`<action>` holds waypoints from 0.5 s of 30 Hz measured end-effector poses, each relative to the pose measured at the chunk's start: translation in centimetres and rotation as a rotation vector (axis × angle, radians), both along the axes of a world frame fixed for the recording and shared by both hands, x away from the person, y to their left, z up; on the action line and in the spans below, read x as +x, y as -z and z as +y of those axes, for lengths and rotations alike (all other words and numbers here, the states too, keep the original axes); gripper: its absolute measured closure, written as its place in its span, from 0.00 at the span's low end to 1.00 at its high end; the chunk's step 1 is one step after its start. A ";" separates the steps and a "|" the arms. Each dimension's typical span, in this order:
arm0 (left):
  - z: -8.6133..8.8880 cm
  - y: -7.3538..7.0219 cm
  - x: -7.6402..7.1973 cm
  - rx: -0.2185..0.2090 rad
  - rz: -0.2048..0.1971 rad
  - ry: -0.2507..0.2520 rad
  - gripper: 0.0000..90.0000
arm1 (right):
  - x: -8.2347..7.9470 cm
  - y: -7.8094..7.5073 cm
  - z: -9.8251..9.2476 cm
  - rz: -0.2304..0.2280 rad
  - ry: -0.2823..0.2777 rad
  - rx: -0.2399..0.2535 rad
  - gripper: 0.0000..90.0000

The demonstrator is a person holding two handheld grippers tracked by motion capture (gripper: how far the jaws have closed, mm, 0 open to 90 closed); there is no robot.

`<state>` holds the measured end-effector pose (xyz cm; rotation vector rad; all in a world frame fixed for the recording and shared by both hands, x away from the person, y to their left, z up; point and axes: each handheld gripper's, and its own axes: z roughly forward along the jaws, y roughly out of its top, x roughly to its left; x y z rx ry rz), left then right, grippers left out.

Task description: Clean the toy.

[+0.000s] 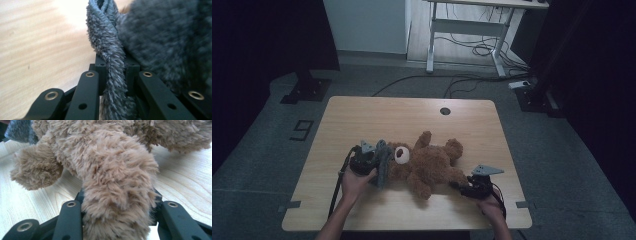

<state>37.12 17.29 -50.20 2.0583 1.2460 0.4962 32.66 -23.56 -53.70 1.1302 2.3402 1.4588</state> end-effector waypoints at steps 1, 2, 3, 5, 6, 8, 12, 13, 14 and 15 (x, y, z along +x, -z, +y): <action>0.2 0.3 0.1 -0.013 0.012 -0.005 0.87 | 0.0 0.0 0.0 -0.001 0.000 -0.001 0.62; 0.4 0.7 0.1 -0.007 0.023 -0.009 0.87 | 0.0 0.1 0.0 -0.004 0.001 -0.001 0.62; 0.4 1.1 0.2 0.006 0.038 -0.009 0.87 | 0.0 0.2 0.0 -0.001 -0.002 0.002 0.62; 0.6 2.2 0.4 0.021 0.086 -0.002 0.87 | 0.1 0.3 0.1 0.005 -0.001 0.001 0.62; 0.7 2.7 0.5 0.008 0.104 0.003 0.87 | 0.1 0.3 0.1 0.006 -0.001 -0.003 0.62; 1.1 3.2 0.5 -0.033 0.106 0.001 0.86 | 0.1 0.4 0.1 0.006 -0.001 -0.005 0.62; 1.3 2.1 0.3 -0.030 0.081 0.010 0.86 | 0.2 0.4 0.0 0.008 0.003 -0.006 0.62; 1.5 1.5 0.2 -0.039 0.066 0.009 0.86 | 0.2 0.4 -0.1 0.007 0.005 -0.007 0.62; 1.8 0.7 0.0 -0.059 0.048 0.008 0.86 | 0.2 0.4 -0.1 0.007 0.006 -0.006 0.62; 2.0 -0.1 -0.2 -0.078 0.029 0.011 0.86 | 0.2 0.4 -0.2 0.008 0.009 -0.006 0.62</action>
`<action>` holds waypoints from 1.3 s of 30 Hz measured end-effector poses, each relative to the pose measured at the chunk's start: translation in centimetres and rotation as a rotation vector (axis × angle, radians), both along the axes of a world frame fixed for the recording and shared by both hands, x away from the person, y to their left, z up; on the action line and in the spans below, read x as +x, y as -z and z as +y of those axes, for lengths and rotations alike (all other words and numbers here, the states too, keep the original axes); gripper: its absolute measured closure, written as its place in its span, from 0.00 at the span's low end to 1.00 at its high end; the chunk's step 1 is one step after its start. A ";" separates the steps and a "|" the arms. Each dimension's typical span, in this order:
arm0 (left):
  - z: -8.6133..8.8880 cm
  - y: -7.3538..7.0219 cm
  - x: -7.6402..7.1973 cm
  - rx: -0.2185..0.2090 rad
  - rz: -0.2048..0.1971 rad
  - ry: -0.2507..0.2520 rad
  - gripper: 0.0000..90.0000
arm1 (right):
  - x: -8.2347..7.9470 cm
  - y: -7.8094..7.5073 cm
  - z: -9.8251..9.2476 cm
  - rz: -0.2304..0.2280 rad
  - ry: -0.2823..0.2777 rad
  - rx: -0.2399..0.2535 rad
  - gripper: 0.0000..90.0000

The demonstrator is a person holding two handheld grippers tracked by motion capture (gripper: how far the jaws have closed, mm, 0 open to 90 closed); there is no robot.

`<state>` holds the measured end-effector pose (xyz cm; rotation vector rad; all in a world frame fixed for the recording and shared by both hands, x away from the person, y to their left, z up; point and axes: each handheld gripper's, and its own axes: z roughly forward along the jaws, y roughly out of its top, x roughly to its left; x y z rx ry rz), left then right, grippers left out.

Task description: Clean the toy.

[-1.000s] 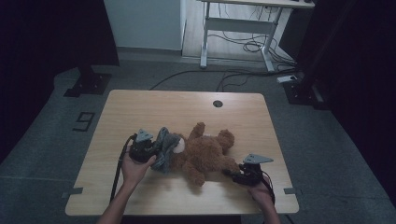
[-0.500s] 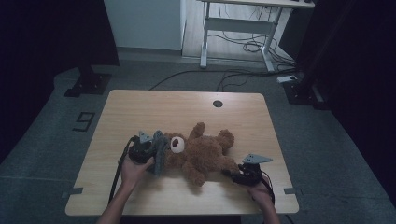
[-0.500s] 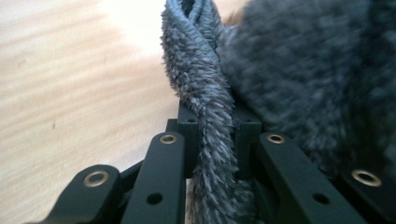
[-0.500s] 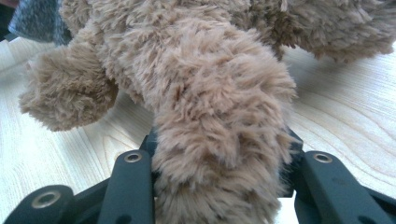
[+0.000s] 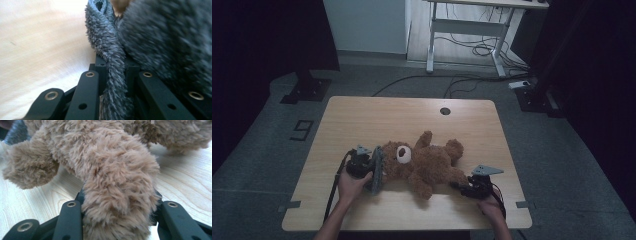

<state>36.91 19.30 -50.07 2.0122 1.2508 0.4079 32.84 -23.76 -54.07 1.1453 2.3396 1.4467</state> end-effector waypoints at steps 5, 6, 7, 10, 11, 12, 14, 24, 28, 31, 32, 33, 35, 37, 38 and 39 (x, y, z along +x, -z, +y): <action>-0.1 -4.6 -1.3 -0.077 -0.110 0.034 0.86 | 0.0 0.0 -0.1 -0.001 0.005 0.003 0.62; -0.4 -5.3 -1.5 -0.088 -0.126 0.048 0.86 | 0.0 0.0 0.0 -0.002 0.002 0.001 0.62; -0.9 -5.9 -1.7 -0.098 -0.139 0.066 0.86 | 0.0 0.0 0.0 -0.005 0.000 -0.002 0.62; -3.0 -7.3 -2.1 -0.137 -0.165 0.133 0.86 | 0.0 0.0 0.0 -0.004 0.001 -0.001 0.62; -4.0 -7.7 -2.2 -0.146 -0.169 0.162 0.86 | 0.0 0.0 0.0 -0.004 0.000 -0.001 0.62; -5.0 -8.1 -2.4 -0.145 -0.175 0.187 0.86 | 0.0 0.0 0.0 -0.005 -0.001 -0.001 0.62; -7.1 -8.7 -2.5 -0.144 -0.190 0.234 0.86 | 0.0 0.0 0.0 -0.005 -0.001 -0.001 0.62; -11.9 -5.9 0.7 -0.001 -0.118 0.209 0.86 | 0.0 0.0 -0.1 -0.011 -0.004 -0.007 0.62; -10.4 -5.4 1.1 -0.030 -0.115 0.176 0.86 | 0.0 -0.2 0.1 -0.015 -0.013 -0.009 0.61; -9.4 -5.7 1.3 -0.018 -0.123 0.157 0.86 | 0.0 -0.1 0.1 -0.010 -0.016 -0.008 0.62; -8.9 -5.8 1.4 -0.021 -0.120 0.151 0.86 | -0.1 -0.1 0.1 -0.011 -0.016 -0.010 0.62; -8.5 -5.8 1.6 -0.029 -0.115 0.137 0.86 | -0.1 -0.1 0.1 -0.010 -0.018 -0.011 0.62; -7.6 -5.6 2.1 -0.037 -0.112 0.100 0.86 | -0.1 -0.1 0.1 -0.009 -0.016 -0.009 0.61; -6.5 -5.2 2.9 -0.014 -0.095 0.062 0.86 | -0.1 -0.1 0.1 -0.008 -0.015 -0.009 0.62; -5.9 -4.7 3.4 -0.004 -0.074 0.042 0.86 | -0.1 -0.1 0.1 -0.007 -0.013 -0.009 0.62; -5.2 -4.1 3.9 -0.018 -0.047 0.031 0.86 | -0.1 -0.1 0.1 -0.006 -0.013 -0.009 0.62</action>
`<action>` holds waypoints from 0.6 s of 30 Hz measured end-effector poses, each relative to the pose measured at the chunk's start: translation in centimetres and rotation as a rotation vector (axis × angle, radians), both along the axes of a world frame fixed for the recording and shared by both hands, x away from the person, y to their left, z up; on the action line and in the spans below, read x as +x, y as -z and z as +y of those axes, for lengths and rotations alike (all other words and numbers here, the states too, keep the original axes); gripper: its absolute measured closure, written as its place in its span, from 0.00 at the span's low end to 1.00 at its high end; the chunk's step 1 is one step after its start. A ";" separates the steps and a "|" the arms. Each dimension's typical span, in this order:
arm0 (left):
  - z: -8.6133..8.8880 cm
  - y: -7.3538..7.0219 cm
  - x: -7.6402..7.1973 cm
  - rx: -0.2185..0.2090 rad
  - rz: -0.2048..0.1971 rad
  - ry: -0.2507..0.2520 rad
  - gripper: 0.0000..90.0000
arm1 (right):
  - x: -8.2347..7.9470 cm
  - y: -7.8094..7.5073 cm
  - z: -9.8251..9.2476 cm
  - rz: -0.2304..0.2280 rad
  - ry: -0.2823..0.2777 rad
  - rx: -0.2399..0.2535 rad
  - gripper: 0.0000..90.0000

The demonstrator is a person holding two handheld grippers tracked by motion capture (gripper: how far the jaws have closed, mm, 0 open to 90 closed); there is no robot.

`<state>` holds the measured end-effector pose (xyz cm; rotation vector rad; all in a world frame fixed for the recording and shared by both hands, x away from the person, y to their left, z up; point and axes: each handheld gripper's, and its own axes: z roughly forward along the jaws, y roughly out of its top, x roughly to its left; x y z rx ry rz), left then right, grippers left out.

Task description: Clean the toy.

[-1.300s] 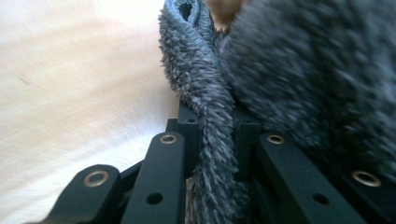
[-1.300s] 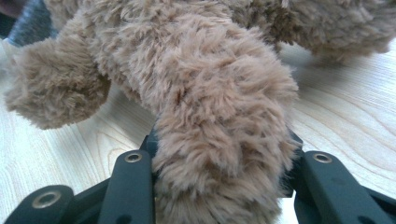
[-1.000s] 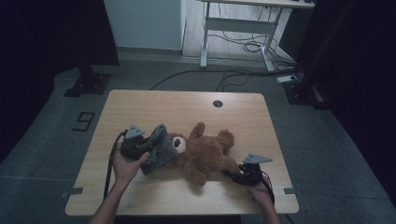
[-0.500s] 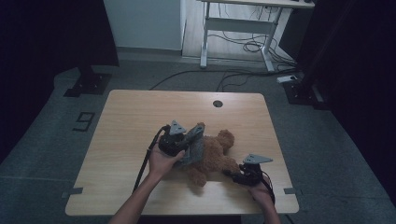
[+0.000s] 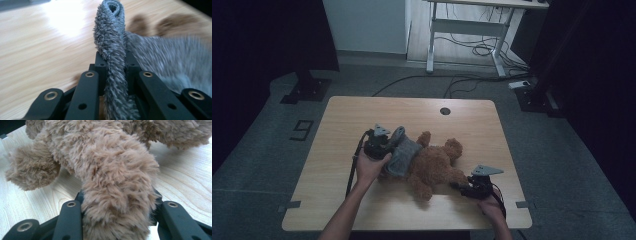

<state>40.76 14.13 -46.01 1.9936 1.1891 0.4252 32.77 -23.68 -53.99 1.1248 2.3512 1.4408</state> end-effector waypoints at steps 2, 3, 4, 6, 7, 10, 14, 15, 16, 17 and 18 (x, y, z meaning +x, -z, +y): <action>1.2 1.2 0.4 -0.059 0.042 -0.017 0.86 | 0.0 0.0 0.0 0.000 -0.002 0.002 0.62; 1.6 1.6 0.4 -0.058 0.044 -0.026 0.86 | 0.0 0.0 0.0 -0.001 -0.003 0.001 0.62; 1.9 1.9 0.3 -0.050 0.041 -0.040 0.86 | 0.0 0.0 0.0 -0.001 -0.004 0.001 0.62; 2.7 2.6 0.1 -0.043 0.046 -0.057 0.86 | 0.1 0.0 0.0 0.002 -0.003 0.000 0.62; 3.1 2.9 0.0 -0.042 0.055 -0.065 0.86 | 0.1 0.0 0.0 0.003 -0.002 0.000 0.62; 4.2 4.0 -0.5 -0.027 0.078 -0.082 0.87 | 0.1 0.1 0.0 0.004 0.001 -0.001 0.62; 5.2 5.7 -0.9 0.005 0.121 -0.088 0.87 | 0.1 0.2 0.0 0.013 0.004 0.000 0.62; 5.4 6.1 -0.9 0.007 0.132 -0.086 0.86 | 0.1 0.2 0.0 0.013 0.004 -0.002 0.62; 5.6 6.5 -0.9 0.009 0.142 -0.081 0.86 | 0.1 0.3 0.0 0.013 0.005 -0.002 0.62; 5.8 6.7 -1.0 0.005 0.147 -0.080 0.86 | 0.1 0.3 0.0 0.014 0.005 -0.001 0.62; 6.0 6.9 -1.0 0.001 0.151 -0.079 0.86 | 0.1 0.3 0.0 0.015 0.005 -0.001 0.62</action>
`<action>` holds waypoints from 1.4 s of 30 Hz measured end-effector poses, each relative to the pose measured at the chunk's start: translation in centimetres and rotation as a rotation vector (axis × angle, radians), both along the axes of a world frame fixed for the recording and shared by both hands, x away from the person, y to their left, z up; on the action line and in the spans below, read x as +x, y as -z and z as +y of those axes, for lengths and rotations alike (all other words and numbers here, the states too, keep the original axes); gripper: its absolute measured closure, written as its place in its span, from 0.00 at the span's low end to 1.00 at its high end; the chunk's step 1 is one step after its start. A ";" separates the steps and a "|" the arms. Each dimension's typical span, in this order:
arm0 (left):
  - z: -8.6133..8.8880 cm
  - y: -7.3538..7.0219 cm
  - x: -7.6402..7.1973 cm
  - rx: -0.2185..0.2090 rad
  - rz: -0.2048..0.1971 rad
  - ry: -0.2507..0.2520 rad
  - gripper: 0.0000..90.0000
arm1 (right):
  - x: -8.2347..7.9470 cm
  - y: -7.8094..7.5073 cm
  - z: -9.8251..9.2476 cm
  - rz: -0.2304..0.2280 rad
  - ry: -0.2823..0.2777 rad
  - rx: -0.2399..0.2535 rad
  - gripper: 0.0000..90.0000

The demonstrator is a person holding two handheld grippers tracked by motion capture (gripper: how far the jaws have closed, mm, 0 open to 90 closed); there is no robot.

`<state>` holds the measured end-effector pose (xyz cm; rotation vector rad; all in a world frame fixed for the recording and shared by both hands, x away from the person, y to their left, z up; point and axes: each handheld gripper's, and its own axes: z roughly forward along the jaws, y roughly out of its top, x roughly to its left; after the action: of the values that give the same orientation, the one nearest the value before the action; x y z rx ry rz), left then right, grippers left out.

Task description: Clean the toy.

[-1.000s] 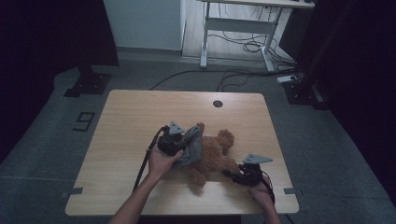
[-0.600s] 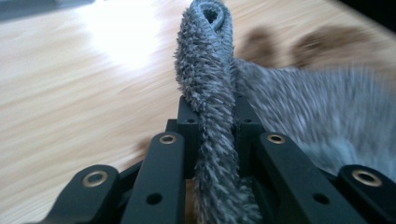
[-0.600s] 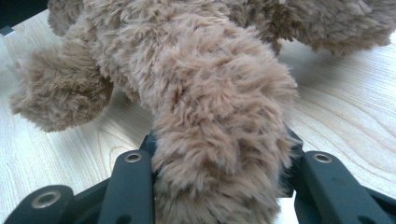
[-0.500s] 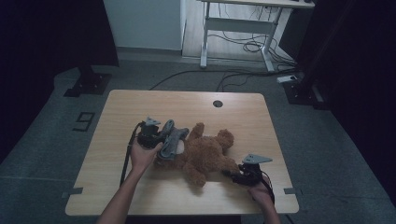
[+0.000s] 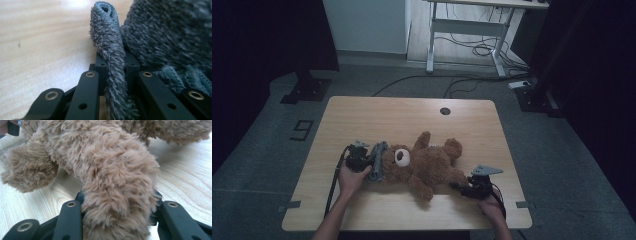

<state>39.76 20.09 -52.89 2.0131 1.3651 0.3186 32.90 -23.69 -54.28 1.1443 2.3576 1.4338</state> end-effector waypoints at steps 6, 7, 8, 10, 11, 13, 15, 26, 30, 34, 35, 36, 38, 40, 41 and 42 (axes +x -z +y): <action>1.0 -2.4 -0.6 -0.053 -0.056 -0.004 0.86 | 0.1 0.2 0.3 0.001 0.006 -0.013 0.62; 1.1 -3.4 -0.8 -0.074 -0.080 -0.004 0.86 | 0.2 0.3 0.4 0.002 0.008 -0.014 0.62; 1.2 -4.5 -1.0 -0.092 -0.107 0.002 0.86 | 0.2 0.3 0.5 0.001 0.011 -0.017 0.62; 0.9 -6.7 -1.5 -0.130 -0.160 0.021 0.86 | 0.5 0.4 0.7 -0.010 0.016 -0.025 0.62; 0.6 -7.8 -1.6 -0.145 -0.185 0.038 0.86 | 0.6 0.3 0.9 -0.012 0.022 -0.029 0.62; -0.3 -9.6 -1.6 -0.178 -0.214 0.073 0.86 | 1.0 0.3 1.1 -0.014 0.031 -0.030 0.62; -1.7 -10.9 -1.2 -0.192 -0.231 0.112 0.86 | 1.3 0.3 1.3 -0.019 0.045 -0.027 0.62; -9.1 -9.0 2.8 -0.079 -0.094 0.218 0.86 | 2.7 0.3 2.6 -0.047 0.066 -0.077 0.63; -8.0 -7.5 2.2 -0.148 -0.080 0.204 0.86 | 2.3 0.2 2.3 -0.042 0.045 -0.074 0.60; -7.6 -7.3 1.0 -0.141 -0.096 0.213 0.86 | 1.4 -0.5 2.0 -0.058 0.035 -0.073 0.51; -7.6 -7.3 0.7 -0.137 -0.100 0.219 0.86 | 1.2 -0.7 1.8 -0.066 0.034 -0.063 0.49; -7.6 -7.2 0.4 -0.137 -0.103 0.221 0.86 | 0.9 -0.9 1.6 -0.070 0.033 -0.049 0.47; -7.6 -7.0 -0.1 -0.136 -0.114 0.224 0.86 | 0.4 -1.6 1.0 -0.085 0.034 -0.018 0.44; -7.6 -6.7 -0.7 -0.139 -0.132 0.222 0.86 | 0.1 -2.1 0.6 -0.104 0.035 0.021 0.41; -7.5 -6.5 -1.1 -0.145 -0.136 0.225 0.86 | 0.0 -2.4 0.6 -0.112 0.041 0.036 0.39; -7.4 -6.3 -1.4 -0.158 -0.142 0.225 0.86 | 0.1 -2.7 0.7 -0.120 0.047 0.044 0.37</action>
<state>38.34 12.69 -46.55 1.9502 1.0323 0.2392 32.98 -23.04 -51.59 1.0837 2.2148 1.5021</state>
